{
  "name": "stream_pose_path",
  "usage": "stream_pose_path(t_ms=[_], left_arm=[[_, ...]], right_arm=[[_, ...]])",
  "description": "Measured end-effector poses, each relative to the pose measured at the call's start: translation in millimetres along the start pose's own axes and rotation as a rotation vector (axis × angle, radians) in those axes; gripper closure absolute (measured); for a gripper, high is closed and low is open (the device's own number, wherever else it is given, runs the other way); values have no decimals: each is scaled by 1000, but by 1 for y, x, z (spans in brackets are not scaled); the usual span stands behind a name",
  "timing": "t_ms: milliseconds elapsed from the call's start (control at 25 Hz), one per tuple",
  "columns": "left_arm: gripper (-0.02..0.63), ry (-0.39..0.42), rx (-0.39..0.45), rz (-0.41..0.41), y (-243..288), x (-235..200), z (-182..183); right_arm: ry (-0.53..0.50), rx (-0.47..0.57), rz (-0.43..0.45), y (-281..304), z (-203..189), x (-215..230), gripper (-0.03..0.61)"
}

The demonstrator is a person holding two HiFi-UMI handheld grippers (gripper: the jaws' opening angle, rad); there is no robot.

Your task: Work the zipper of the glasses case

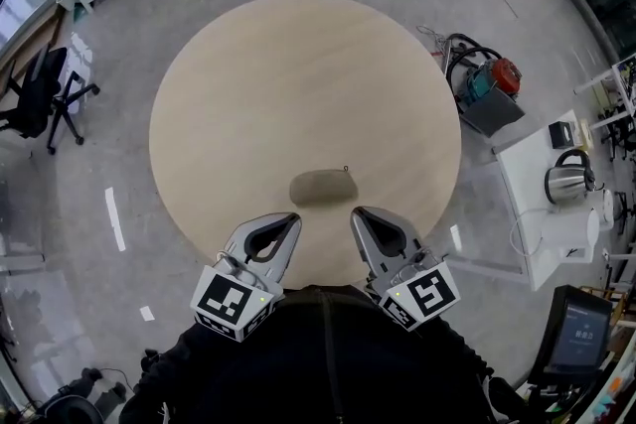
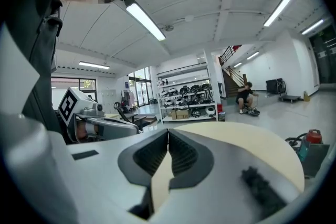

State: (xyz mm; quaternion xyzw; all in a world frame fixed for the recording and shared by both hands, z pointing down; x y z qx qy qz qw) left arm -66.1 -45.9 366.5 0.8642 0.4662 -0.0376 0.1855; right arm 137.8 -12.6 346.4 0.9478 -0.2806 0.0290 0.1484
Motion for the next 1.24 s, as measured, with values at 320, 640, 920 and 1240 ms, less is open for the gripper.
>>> stream_pose_path(t_ms=[320, 640, 920, 1240], left_arm=[[607, -33, -27, 37, -4, -2, 3], [607, -8, -48, -7, 23, 5, -2], [607, -1, -49, -33, 37, 7, -13], [607, 39, -40, -58, 21, -5, -9]], right_arm=[[-5, -37, 19, 9, -2, -2, 574], [23, -42, -20, -2, -18, 16, 574], [-6, -47, -49, -11, -24, 24, 574], [0, -43, -83, -2, -19, 9, 575]])
Point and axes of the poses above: the fingertips, and each gripper's own axes: y forward along the fingers, x to its right, z out of its top, the point moved 9 cm from there along -y, backward along the fingers, and after that the axes turned 2 degrees about -x, right-handed, at the moved point
